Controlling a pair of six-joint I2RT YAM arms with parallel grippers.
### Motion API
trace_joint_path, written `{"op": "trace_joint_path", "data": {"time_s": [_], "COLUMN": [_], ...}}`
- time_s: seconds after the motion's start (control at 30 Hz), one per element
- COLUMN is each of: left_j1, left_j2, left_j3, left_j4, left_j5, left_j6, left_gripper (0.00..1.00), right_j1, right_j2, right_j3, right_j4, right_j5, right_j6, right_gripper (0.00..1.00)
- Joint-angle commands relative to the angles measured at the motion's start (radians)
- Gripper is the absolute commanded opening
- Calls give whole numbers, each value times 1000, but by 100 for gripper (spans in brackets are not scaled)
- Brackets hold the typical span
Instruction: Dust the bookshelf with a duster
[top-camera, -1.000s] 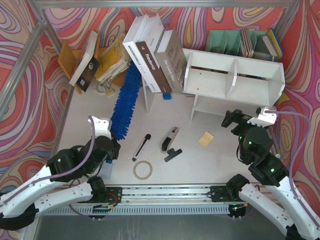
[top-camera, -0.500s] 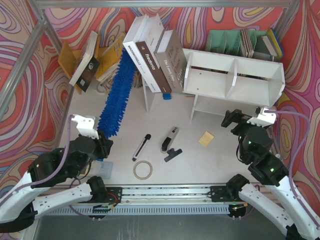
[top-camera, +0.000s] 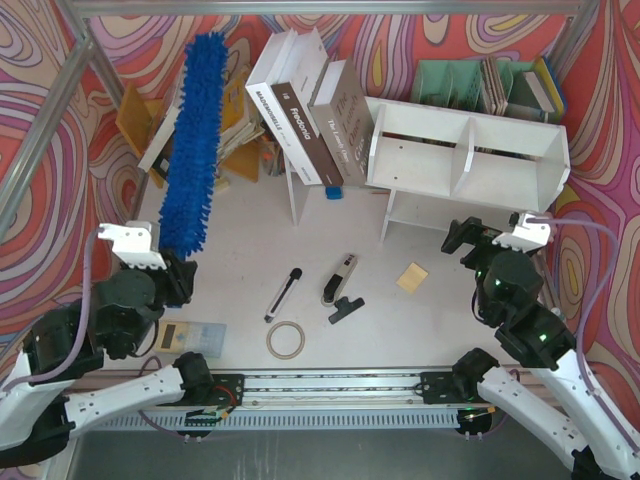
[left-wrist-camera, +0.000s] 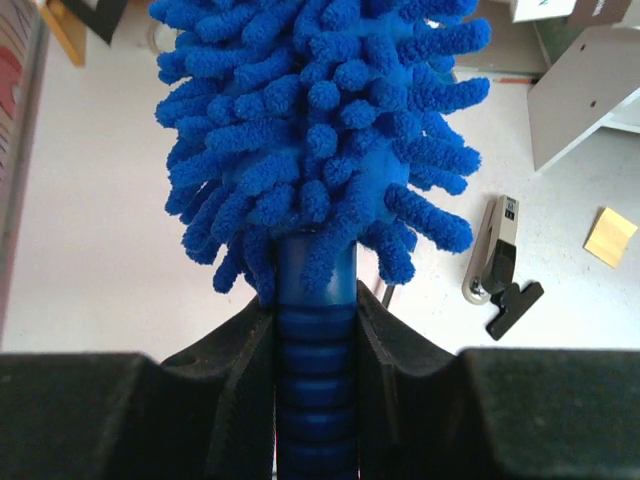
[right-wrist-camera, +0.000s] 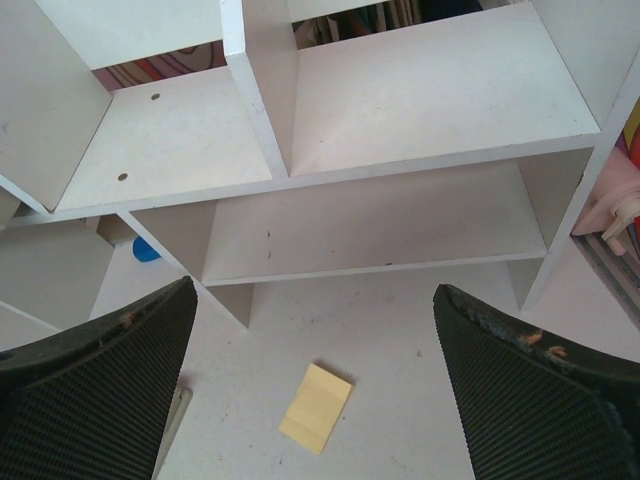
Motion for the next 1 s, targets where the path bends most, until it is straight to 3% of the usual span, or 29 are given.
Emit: {"op": "trace_joint_path", "data": {"time_s": [0.0,0.2,0.37,0.8,0.97], "left_j1": [-4,-4,-4,-25,-166], "left_j2": [66,133,191,385,499], "left_j3": [77,145,242,383,418], "left_j4": [174,420,527,634,704], "left_j5": [-37,77,212,433,352], "left_j6": [204,432,552,602,683], "left_gripper": [0,0,0,0,0], "right_j1": [-2,-1,-2,-2,-2], "right_j2": [6,9,20,88,66], "right_j3": [43,89,161,414,473], "right_j4": [-26,-50,-75,-98,44], "right_j5": [1,-24,-48,-253,-449], "right_j6": [5,33,49,166,199], "right_gripper": [89,89,89,88,89]}}
